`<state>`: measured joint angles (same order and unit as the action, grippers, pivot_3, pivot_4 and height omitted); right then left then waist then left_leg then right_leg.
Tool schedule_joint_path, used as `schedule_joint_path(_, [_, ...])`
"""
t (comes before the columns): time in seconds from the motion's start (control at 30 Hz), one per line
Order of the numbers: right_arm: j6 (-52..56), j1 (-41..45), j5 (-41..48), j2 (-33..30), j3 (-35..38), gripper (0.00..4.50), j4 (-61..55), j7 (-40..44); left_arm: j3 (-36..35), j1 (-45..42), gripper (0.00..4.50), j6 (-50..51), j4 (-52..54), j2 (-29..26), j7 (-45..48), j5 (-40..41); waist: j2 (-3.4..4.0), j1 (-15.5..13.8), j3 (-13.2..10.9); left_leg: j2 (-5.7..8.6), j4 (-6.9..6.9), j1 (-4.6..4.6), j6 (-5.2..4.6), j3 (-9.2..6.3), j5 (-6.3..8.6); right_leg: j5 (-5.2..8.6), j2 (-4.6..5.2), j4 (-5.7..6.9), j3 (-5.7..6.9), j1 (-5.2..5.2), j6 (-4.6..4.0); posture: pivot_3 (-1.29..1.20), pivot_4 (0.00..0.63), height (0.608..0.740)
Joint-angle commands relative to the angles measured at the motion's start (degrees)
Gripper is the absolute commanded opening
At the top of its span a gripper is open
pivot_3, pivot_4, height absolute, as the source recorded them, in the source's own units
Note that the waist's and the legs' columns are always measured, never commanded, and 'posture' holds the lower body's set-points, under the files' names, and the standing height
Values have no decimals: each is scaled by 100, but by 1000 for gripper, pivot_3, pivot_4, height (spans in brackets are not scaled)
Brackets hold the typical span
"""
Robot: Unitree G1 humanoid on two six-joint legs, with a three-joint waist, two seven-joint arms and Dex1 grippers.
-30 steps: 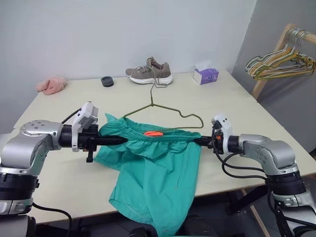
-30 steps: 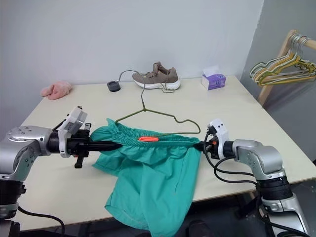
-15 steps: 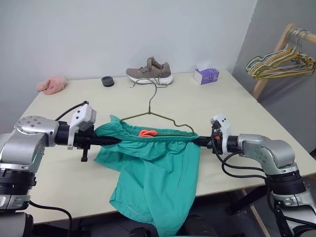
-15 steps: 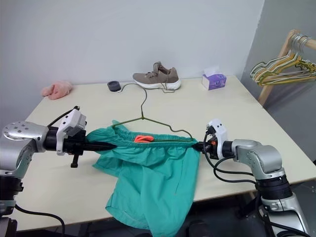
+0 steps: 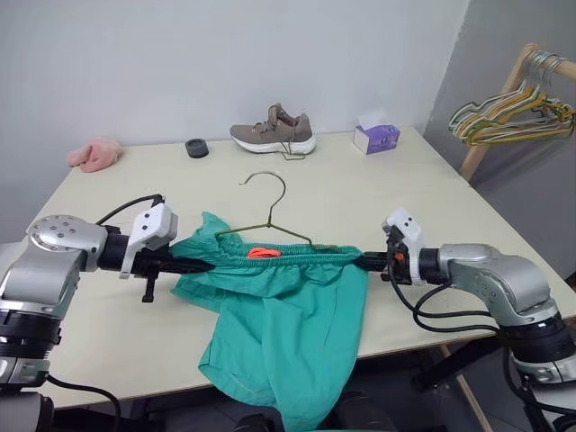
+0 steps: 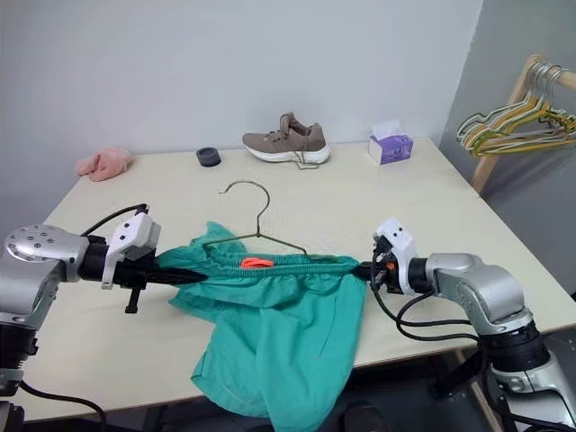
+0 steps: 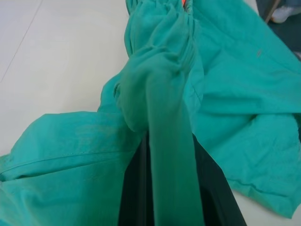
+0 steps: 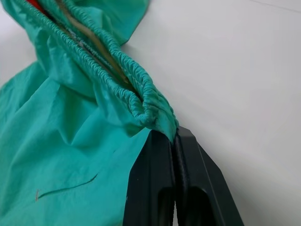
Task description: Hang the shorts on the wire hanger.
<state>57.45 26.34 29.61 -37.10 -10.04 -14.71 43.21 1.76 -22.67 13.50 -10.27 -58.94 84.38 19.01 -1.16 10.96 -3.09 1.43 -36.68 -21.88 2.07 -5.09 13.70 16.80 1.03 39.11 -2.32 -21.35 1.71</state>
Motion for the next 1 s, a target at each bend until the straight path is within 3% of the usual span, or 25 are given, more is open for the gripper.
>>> schedule_joint_path(0.03, [-85, 278, -284, -175, -48, 10, -228, -96, -55, 72, 0, -199, -101, -212, -124, -354, 1, 13, -1, -1, 1, 0, 0, 0, 0, 0, 0, 0, 0, -2, 0, -177, 0, 740])
schedule_joint_path(0.33, [-581, 878, -710, -218, -922, 10, -600, 365, 163, 104, 0, 38, 347, 325, -289, -264, 0, 1, 0, -1, 0, -2, 0, -1, 0, 0, 1, -2, 1, -2, 0, -186, 0, 740])
schedule_joint_path(0.43, [-730, 886, -848, -357, -998, 654, -703, 509, 184, 129, 0, 77, 412, 421, -351, -263, 0, -1, 0, 0, -1, -4, 0, -1, 0, 0, 2, -3, 1, -3, 0, -186, 0, 740])
schedule_joint_path(0.63, [-878, 505, -954, -1024, -748, 2672, -1052, 756, 187, 278, 0, 152, 605, 550, -451, -213, 0, -4, 0, 0, -1, -3, 0, -2, 0, 0, 3, -4, 2, -2, 1, -195, 0, 740])
schedule_joint_path(0.73, [-971, 389, -1180, -1027, -812, 3650, -924, 595, 216, 289, 0, 159, 646, 596, -447, -221, -1, 6, 1, 0, -1, -2, 0, -2, 0, 0, 3, -4, 3, -2, 0, -201, 0, 740])
schedule_joint_path(1.0, [-1054, 697, -1467, -265, -1464, 3650, -288, 733, 314, 98, 0, 216, 636, 726, -389, -232, -3, 31, 2, -1, 0, -2, 0, -2, 0, 0, 1, -2, 3, -2, 0, -212, 0, 740])
